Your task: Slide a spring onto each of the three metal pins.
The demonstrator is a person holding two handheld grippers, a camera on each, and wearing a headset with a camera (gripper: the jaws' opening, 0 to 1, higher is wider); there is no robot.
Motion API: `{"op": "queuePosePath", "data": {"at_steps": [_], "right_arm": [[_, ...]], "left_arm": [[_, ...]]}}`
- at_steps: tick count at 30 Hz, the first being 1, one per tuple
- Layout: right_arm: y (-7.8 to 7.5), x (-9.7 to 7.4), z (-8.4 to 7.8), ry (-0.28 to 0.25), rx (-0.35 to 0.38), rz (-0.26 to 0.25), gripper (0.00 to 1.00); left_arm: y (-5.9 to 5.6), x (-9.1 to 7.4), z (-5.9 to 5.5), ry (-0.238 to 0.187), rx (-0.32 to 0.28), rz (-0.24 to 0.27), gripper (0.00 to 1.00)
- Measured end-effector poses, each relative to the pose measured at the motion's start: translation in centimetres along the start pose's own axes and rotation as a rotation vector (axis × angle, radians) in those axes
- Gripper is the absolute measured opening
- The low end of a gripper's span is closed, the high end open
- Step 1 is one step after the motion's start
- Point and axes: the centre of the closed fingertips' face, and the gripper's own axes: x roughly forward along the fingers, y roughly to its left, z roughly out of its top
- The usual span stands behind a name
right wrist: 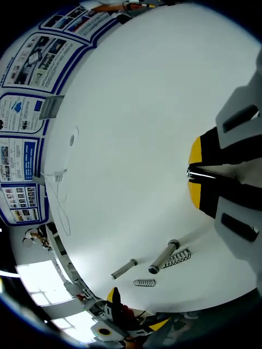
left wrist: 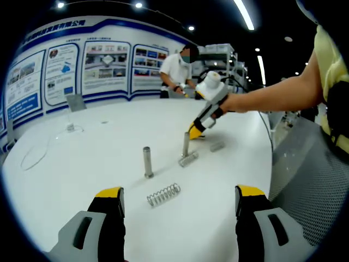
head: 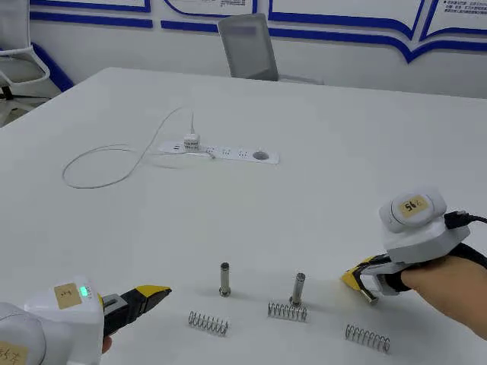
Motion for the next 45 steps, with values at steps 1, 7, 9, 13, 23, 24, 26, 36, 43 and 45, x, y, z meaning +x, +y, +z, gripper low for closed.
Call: {"op": "queuePosePath", "data": {"at_steps": [1, 7, 9, 13, 23, 24, 26, 36, 43, 45], "right_arm": [[0.0, 0.0, 0.0, 0.002, 0.002, 0.000, 0.11], [0.2, 0.0, -0.1, 0.013, -0.003, -0.005, 0.09], [0.1, 0.0, -0.1, 0.013, 0.012, -0.009, 0.09], [0.1, -0.1, -0.2, 0.000, 0.028, -0.016, 0.09], [0.4, -2.0, 0.8, -0.061, 0.029, -0.017, 0.09], [0.6, -2.3, 0.8, -0.069, 0.027, -0.017, 0.09], [0.8, -2.9, 0.9, -0.078, 0.019, -0.019, 0.09], [1.5, -4.6, 0.6, -0.125, 0.008, -0.025, 0.09], [2.0, -5.6, 0.3, -0.157, 0.006, -0.032, 0.09], [2.2, -5.7, 0.2, -0.161, 0.010, -0.031, 0.09]], "left_arm": [[0.0, 0.0, 0.0, 0.000, 0.001, 0.000, 0.85], [-0.1, 0.1, 0.0, 0.000, 0.001, -0.003, 0.85], [-0.1, 0.1, 0.0, 0.000, 0.001, -0.003, 0.85], [-0.2, 0.1, 0.1, -0.001, 0.003, -0.002, 0.85], [-0.2, -0.1, 0.4, -0.006, 0.010, 0.004, 0.84], [-0.2, -0.1, 0.4, -0.007, 0.010, 0.004, 0.84], [-0.3, -0.1, 0.5, -0.009, 0.013, 0.003, 0.84], [-0.3, -0.2, 0.6, -0.009, 0.020, 0.002, 0.84], [-0.2, 0.0, 0.8, -0.012, 0.023, -0.001, 0.84], [-0.3, 0.1, 0.8, -0.013, 0.024, -0.002, 0.84]]}}
